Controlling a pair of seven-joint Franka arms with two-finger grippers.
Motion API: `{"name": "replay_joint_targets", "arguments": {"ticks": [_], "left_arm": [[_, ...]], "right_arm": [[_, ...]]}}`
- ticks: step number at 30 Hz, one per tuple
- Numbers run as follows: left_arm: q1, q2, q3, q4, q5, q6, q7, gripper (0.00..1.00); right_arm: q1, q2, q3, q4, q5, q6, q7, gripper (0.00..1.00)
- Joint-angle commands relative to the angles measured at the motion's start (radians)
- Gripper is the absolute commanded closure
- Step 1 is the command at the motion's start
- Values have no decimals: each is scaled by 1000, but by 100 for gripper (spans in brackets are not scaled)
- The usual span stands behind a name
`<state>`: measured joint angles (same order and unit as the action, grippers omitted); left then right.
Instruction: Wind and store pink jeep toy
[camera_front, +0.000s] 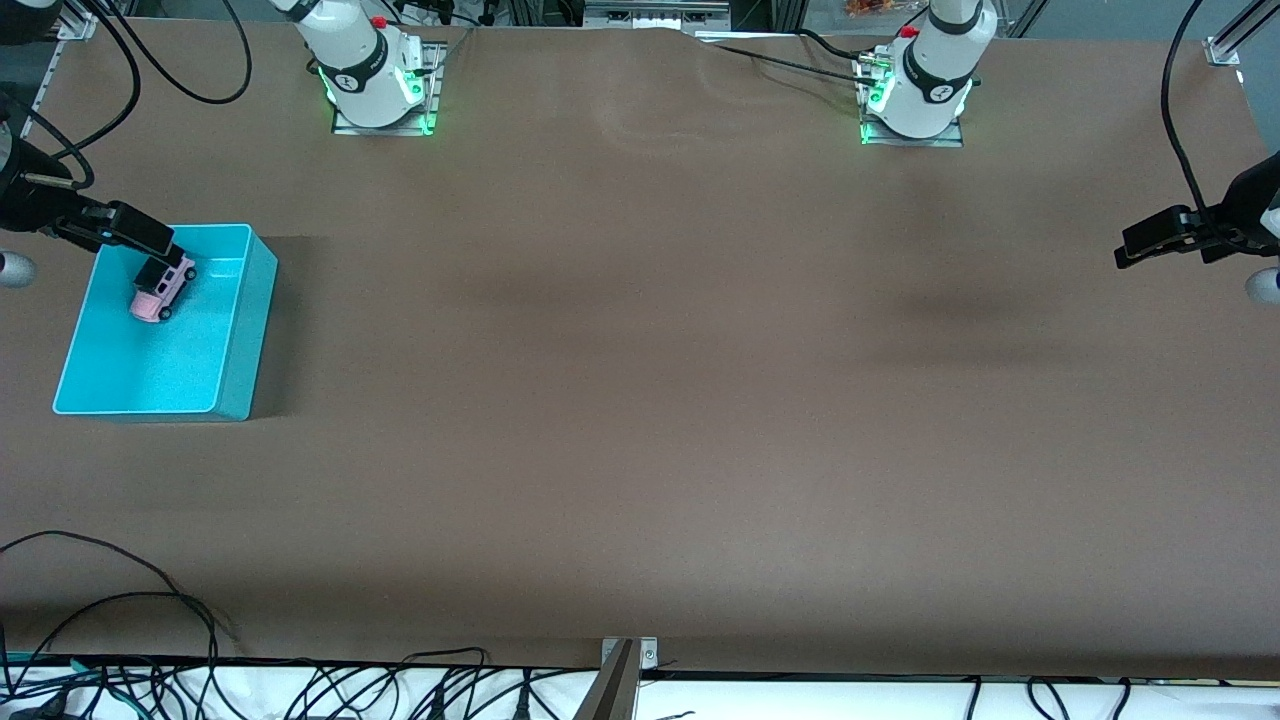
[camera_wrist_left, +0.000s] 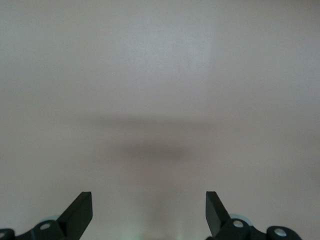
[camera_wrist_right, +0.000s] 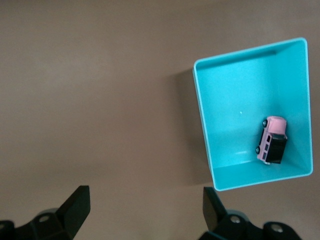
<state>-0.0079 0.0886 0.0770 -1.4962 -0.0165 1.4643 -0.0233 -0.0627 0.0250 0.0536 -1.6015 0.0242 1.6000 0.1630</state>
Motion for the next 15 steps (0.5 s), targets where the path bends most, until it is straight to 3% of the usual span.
{"name": "replay_joint_targets", "arguments": {"ticks": [1,9,15], "left_arm": [[5,2,0,10,-22,5,8,0],[5,2,1,10,-22,5,8,0],[5,2,1,10,-22,5,8,0]], "right_arm": [[1,38,-9,103,13,-87,-8,0],[-39,35,-3,126,14,-101,-56,0],[-54,15,-3,78,16,-92,-83,0]]}}
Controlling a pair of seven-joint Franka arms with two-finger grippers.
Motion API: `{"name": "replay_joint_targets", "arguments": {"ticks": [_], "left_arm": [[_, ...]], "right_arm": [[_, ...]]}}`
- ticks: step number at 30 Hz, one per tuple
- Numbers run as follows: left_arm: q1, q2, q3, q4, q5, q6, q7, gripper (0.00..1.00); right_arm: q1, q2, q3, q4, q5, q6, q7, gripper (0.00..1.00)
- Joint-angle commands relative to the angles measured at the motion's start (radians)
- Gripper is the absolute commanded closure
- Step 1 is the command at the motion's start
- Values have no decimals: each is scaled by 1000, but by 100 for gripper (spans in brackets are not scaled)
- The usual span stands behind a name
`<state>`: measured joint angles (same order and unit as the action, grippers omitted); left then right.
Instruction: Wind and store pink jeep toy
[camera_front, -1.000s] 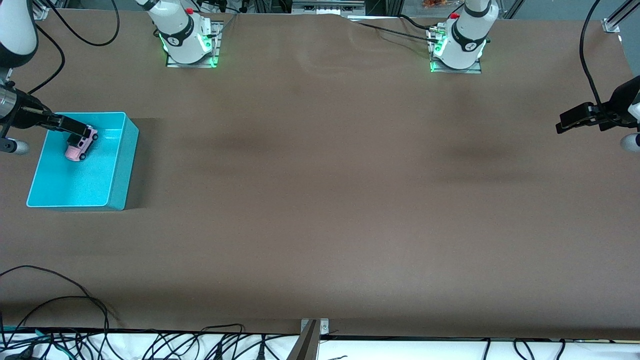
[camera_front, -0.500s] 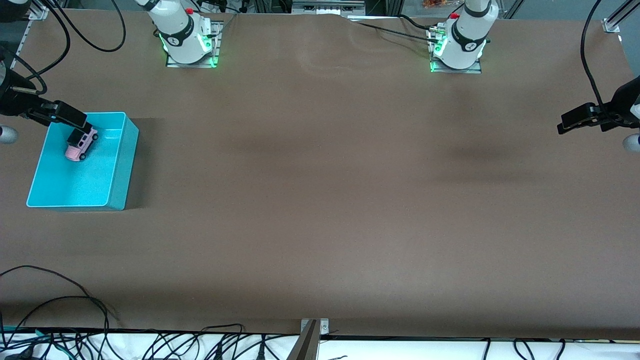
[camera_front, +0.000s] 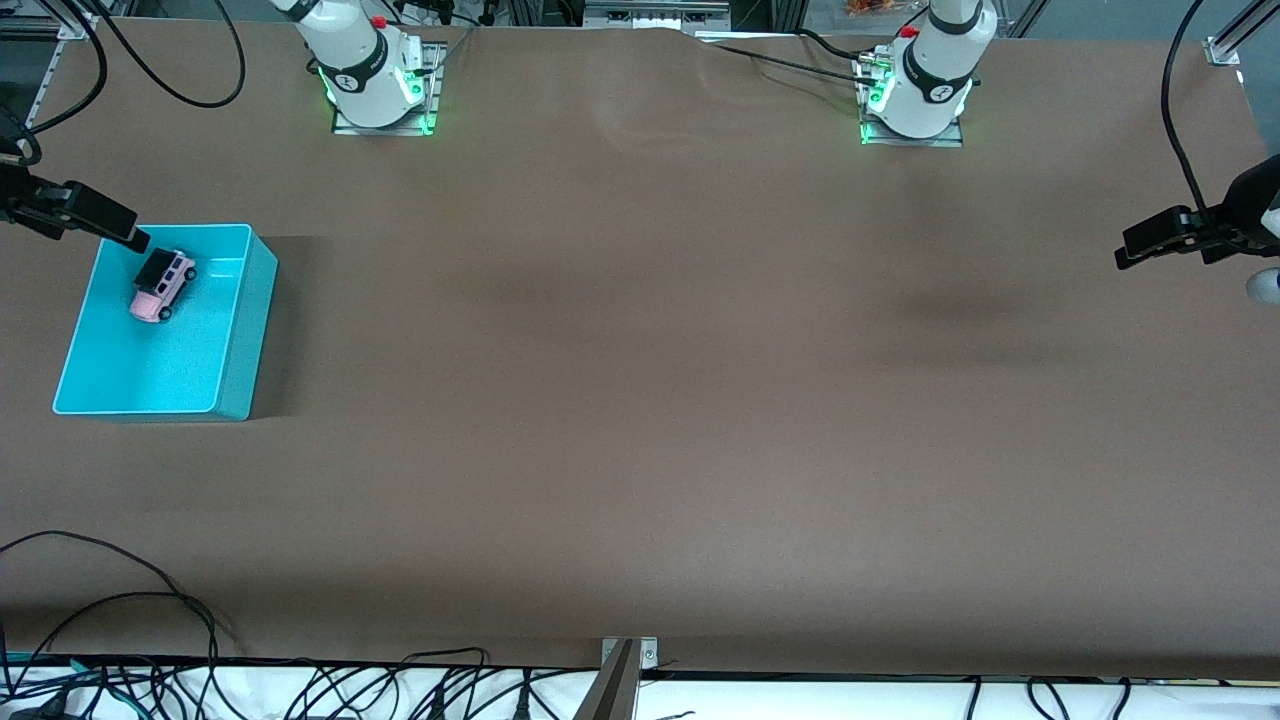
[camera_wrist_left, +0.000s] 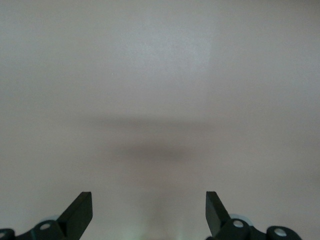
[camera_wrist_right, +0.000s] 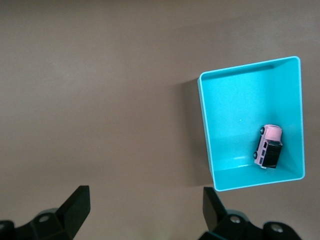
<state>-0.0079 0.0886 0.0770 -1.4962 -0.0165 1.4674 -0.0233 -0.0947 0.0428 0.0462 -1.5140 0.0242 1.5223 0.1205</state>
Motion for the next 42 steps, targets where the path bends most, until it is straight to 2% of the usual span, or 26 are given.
{"name": "replay_joint_targets", "arguments": {"ticks": [1,8,16,20,42], "left_arm": [[5,2,1,10,-22,2,8,0],[5,2,0,10,-23,2,8,0],[6,-3,1,20,-23,2,8,0],[9,-1,4,57,-22,1,10,0],[39,23,3,51,-28,2,11,0]], "right_arm": [[-23,-14,4,-26,16,-8,-50,0],[-49,-84,3,-112,17,38,-105,0],[-51,-71,-11,-91,19,21,-108,0],[-51,-63,-12,-84,17,19,-117,0],[-49,-55,-9,-58,17,33,-99,0]]}}
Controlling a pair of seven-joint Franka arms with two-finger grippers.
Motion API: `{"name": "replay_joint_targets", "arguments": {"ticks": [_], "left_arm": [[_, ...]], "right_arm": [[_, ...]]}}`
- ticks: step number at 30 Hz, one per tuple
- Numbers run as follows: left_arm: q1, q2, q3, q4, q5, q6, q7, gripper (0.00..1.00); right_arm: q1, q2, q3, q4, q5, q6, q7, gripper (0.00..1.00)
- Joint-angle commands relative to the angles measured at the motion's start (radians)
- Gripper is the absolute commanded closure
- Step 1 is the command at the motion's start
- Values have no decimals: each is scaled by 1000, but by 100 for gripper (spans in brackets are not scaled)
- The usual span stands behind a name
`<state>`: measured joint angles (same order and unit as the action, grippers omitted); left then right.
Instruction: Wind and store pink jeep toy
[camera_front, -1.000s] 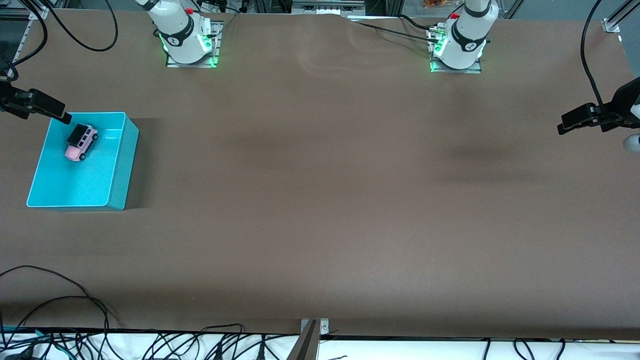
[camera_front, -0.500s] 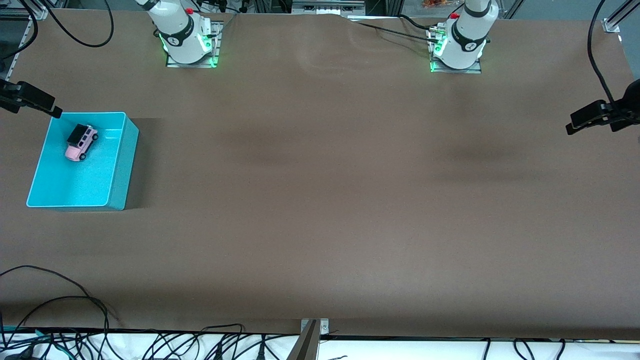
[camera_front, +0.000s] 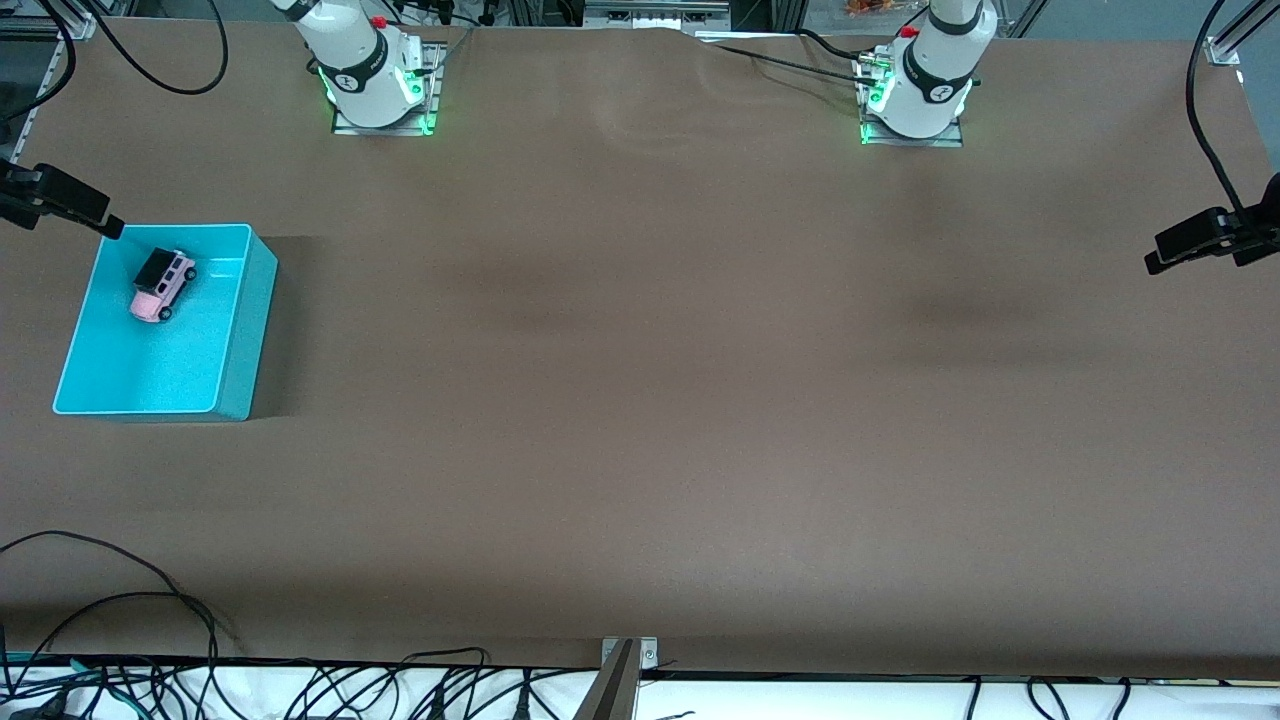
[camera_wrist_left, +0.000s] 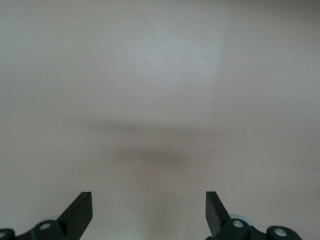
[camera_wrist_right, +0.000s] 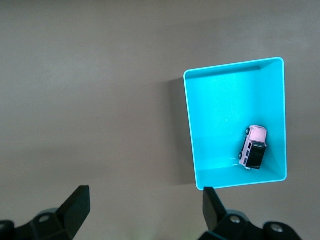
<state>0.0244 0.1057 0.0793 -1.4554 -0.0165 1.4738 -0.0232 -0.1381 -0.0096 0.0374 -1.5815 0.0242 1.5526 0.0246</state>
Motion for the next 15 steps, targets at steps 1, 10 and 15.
{"name": "replay_joint_targets", "arguments": {"ticks": [1,10,15], "left_arm": [[8,6,1,9,-28,-4,11,0],[9,5,1,7,-25,-6,9,0],[20,5,1,4,-20,-4,11,0]], "right_arm": [[-6,6,-2,9,17,3,-5,0],[-3,10,2,31,13,3,-6,0],[-2,11,3,32,14,6,-5,0]]}}
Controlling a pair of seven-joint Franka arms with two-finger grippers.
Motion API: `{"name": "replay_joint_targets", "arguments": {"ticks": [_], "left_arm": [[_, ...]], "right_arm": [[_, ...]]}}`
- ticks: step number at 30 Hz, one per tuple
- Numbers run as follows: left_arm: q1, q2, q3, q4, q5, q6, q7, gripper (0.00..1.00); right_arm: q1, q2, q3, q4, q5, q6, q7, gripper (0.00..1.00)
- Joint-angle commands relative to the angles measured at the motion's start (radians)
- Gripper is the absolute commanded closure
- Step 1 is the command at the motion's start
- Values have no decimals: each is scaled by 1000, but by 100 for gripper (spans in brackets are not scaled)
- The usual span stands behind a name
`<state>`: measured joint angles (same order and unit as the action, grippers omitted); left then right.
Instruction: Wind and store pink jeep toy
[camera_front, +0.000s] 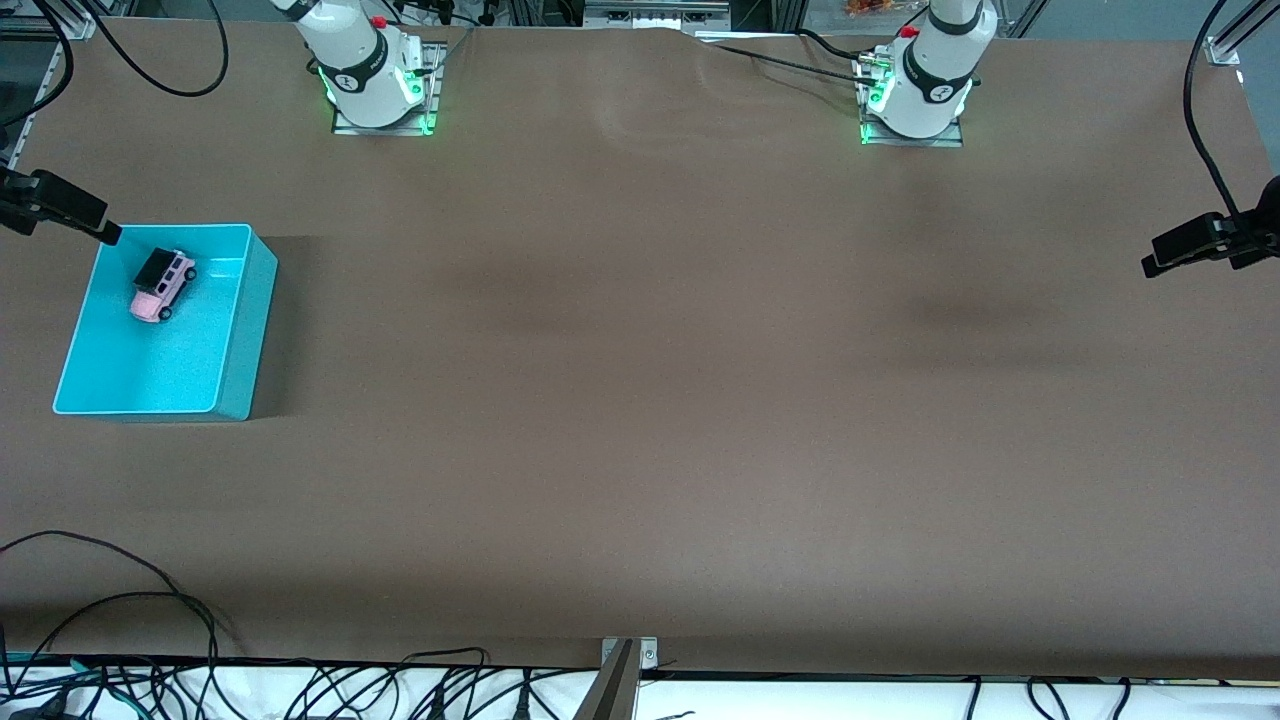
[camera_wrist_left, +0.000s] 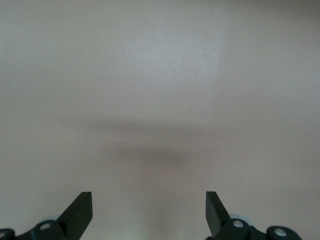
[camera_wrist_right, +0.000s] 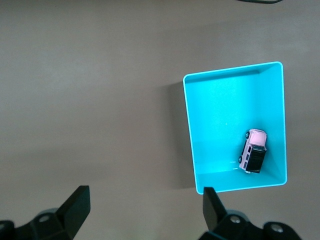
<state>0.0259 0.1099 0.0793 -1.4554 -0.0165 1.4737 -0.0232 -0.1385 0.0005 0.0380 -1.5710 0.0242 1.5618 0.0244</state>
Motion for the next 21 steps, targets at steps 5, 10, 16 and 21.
{"name": "replay_joint_targets", "arguments": {"ticks": [5,10,16,21], "left_arm": [[39,2,0,1,-16,25,13,0],[39,14,-1,3,21,56,13,0],[23,43,-9,3,69,111,11,0],[23,80,-9,3,73,152,11,0]], "right_arm": [[-6,6,-1,22,20,4,-4,0],[-9,12,-6,22,40,6,-20,0],[-9,10,-29,22,42,6,-20,0],[-7,12,-27,22,42,7,-12,0]]}}
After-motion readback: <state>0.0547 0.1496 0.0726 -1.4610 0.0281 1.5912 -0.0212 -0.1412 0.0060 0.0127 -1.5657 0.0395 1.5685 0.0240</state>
